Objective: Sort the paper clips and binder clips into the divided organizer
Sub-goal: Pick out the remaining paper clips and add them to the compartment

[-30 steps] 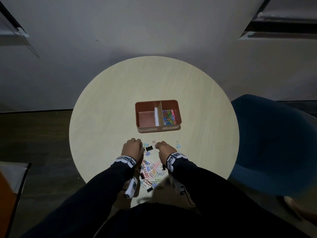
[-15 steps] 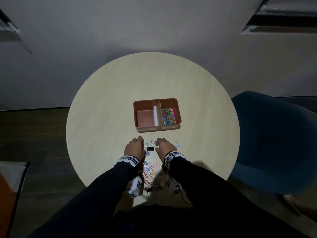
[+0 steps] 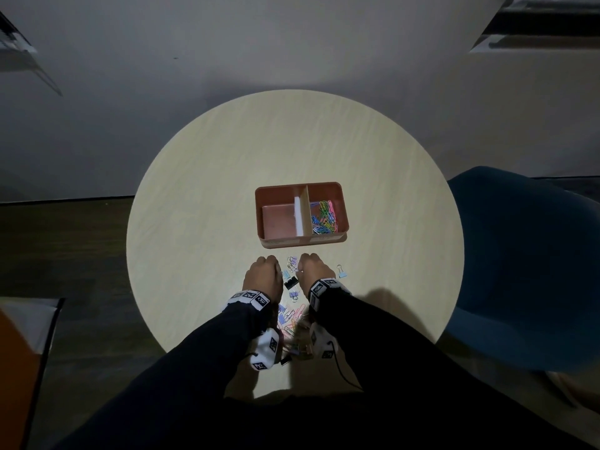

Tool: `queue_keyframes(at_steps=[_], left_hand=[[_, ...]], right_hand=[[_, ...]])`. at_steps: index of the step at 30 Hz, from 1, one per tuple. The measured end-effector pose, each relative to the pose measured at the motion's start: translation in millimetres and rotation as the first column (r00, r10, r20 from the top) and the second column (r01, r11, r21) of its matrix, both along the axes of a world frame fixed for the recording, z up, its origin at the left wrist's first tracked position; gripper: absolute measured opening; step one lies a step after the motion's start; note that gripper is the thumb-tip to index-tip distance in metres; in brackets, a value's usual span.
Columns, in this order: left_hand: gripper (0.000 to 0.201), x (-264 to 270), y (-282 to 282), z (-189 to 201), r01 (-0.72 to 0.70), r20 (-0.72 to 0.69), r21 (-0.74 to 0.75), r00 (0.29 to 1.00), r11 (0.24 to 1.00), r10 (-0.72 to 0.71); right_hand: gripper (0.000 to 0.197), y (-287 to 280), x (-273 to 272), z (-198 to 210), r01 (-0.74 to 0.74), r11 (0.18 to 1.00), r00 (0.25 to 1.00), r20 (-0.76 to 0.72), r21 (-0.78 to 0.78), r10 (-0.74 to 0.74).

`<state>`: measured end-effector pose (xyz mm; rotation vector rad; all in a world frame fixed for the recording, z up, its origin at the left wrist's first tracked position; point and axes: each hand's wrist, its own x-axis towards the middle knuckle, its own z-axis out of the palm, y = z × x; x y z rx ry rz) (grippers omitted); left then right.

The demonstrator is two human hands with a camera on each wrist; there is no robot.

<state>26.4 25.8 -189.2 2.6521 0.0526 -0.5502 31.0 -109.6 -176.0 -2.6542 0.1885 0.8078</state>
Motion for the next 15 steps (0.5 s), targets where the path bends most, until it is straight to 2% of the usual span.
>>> queue_keyframes(at_steps=[4,7,10,12,15], left_hand=[[0.014,-4,10,6,0.003,0.026,-0.164,1.0,0.986,0.001],[0.008,-11,14,14,-0.036,-0.017,-0.281,0.999,0.959,0.033],[0.025,-18,15,18,-0.117,-0.104,-0.405,0.991,0.907,0.082],[0.032,-22,13,21,-0.136,-0.145,-0.456,0.986,0.879,0.077],[0.025,-32,12,27,-0.025,-0.128,-0.411,0.991,0.911,-0.031]], right_hand=[[0.021,1,-3,-4,-0.006,1.0,0.999,-0.037,-0.019,0.006],[0.021,-3,-7,-3,-0.009,1.0,1.0,-0.014,0.027,0.01],[0.017,-13,-11,4,0.047,0.994,0.999,0.009,0.101,-0.048],[0.026,-21,-16,7,0.103,0.98,0.995,-0.013,0.171,-0.102],[0.045,-31,-29,7,0.212,0.936,0.977,-0.073,0.282,-0.199]])
